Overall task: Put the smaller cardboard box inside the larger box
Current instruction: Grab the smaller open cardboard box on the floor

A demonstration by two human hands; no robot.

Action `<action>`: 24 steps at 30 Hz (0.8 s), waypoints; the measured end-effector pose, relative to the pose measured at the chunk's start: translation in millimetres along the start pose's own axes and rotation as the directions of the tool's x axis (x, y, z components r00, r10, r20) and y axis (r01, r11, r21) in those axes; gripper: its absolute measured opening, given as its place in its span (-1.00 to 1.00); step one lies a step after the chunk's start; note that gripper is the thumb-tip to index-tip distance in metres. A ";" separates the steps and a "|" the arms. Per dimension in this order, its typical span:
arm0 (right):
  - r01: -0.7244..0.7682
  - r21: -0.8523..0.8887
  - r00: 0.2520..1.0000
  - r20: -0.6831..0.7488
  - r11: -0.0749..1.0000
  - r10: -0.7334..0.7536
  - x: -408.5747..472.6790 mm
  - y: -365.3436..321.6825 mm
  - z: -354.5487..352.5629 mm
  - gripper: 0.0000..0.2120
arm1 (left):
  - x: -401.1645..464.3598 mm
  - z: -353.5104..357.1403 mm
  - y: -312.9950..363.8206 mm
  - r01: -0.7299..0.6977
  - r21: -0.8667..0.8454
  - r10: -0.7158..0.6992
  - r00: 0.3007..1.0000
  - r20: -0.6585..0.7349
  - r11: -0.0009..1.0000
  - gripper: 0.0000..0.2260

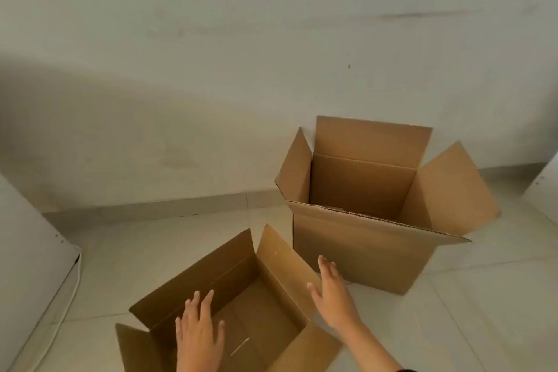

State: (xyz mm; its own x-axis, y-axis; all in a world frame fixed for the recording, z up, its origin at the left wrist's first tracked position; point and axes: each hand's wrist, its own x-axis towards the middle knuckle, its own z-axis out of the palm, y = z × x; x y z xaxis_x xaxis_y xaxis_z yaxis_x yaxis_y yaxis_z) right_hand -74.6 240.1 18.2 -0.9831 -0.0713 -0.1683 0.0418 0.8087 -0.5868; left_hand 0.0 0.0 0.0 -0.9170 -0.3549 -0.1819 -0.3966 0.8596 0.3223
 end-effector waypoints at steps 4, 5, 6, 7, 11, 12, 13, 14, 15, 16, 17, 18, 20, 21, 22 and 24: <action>-0.048 0.002 0.998 0.045 0.999 0.047 31.8 3.8 13.8 -0.40 | 17.0 8.7 -23.6 0.107 -0.004 -0.107 0.994 -0.007 0.994 -0.46; -0.052 -0.017 0.997 0.063 0.998 0.053 37.1 4.2 16.2 -0.43 | 16.5 12.6 -26.1 0.115 -0.025 -0.115 0.993 0.006 0.993 -0.48; -0.050 -0.042 0.994 0.091 0.998 0.053 40.6 4.6 19.5 -0.46 | 15.2 17.3 -28.0 0.116 -0.033 -0.116 0.993 0.013 0.993 -0.49; -0.047 -0.065 0.992 0.115 0.997 0.054 44.8 5.5 22.8 -0.48 | 14.5 20.9 -29.6 0.121 -0.036 -0.120 0.993 0.020 0.992 -0.50; -0.075 -0.079 0.988 0.132 0.994 0.085 64.2 10.5 26.9 -0.49 | 15.5 30.4 -34.8 0.124 -0.059 -0.124 0.992 -0.007 0.991 -0.52; -0.078 -0.068 0.985 0.147 0.995 0.088 66.8 11.8 26.5 -0.49 | 14.6 29.9 -36.0 0.112 -0.056 -0.114 0.993 -0.034 0.992 -0.53; -0.078 -0.062 0.983 0.160 0.995 0.087 68.3 13.0 25.8 -0.48 | 14.4 28.5 -39.0 0.103 -0.038 -0.106 0.992 -0.075 0.994 -0.54; -0.074 -0.056 0.983 0.165 0.996 0.082 68.5 13.2 25.8 -0.48 | 14.2 25.8 -43.4 0.094 -0.001 -0.094 0.987 -0.130 0.996 -0.55; -0.068 -0.051 0.984 0.163 0.996 0.075 67.8 12.9 26.4 -0.49 | 13.5 21.9 -49.2 0.095 0.054 -0.083 0.977 -0.196 0.994 -0.55; -0.060 -0.047 0.985 0.156 0.997 0.067 66.0 11.8 27.1 -0.50 | 12.1 16.8 -55.6 0.121 0.108 -0.090 0.962 -0.257 0.987 -0.54; -0.048 -0.055 0.988 0.146 0.997 0.056 63.1 9.8 27.7 -0.51 | 9.6 11.8 -62.9 0.159 0.146 -0.110 0.947 -0.301 0.976 -0.52; -0.036 -0.064 0.990 0.137 0.997 0.045 59.9 7.2 28.5 -0.51 | 6.1 7.7 -70.9 0.211 0.163 -0.150 0.933 -0.326 0.964 -0.48; -0.026 -0.076 0.992 0.123 0.997 0.035 53.6 1.5 29.4 -0.53 | -4.0 1.1 -82.8 0.345 0.134 -0.290 0.904 -0.316 0.929 -0.38; -0.023 -0.086 0.993 0.114 0.996 0.033 50.6 -1.4 29.2 -0.54 | -9.5 -1.0 -85.7 0.411 0.091 -0.369 0.880 -0.299 0.907 -0.32; -0.015 -0.096 0.994 0.105 0.995 0.025 47.6 -4.4 29.2 -0.55 | -15.8 -4.7 -86.4 0.456 0.020 -0.434 0.858 -0.274 0.890 -0.27; 0.003 -0.108 0.996 0.090 0.994 0.007 39.8 -10.7 27.6 -0.62 | -27.3 -11.9 -85.3 0.470 -0.202 -0.509 0.825 -0.245 0.859 -0.18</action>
State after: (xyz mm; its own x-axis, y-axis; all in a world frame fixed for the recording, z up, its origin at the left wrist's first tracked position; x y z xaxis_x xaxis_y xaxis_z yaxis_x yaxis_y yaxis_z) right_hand -109.2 212.5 -4.1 -0.9629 -0.1182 -0.2426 0.0192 0.8667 -0.4984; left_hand 58.3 -68.0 -11.4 -0.5649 -0.8206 -0.0868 -0.7805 0.4973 0.3788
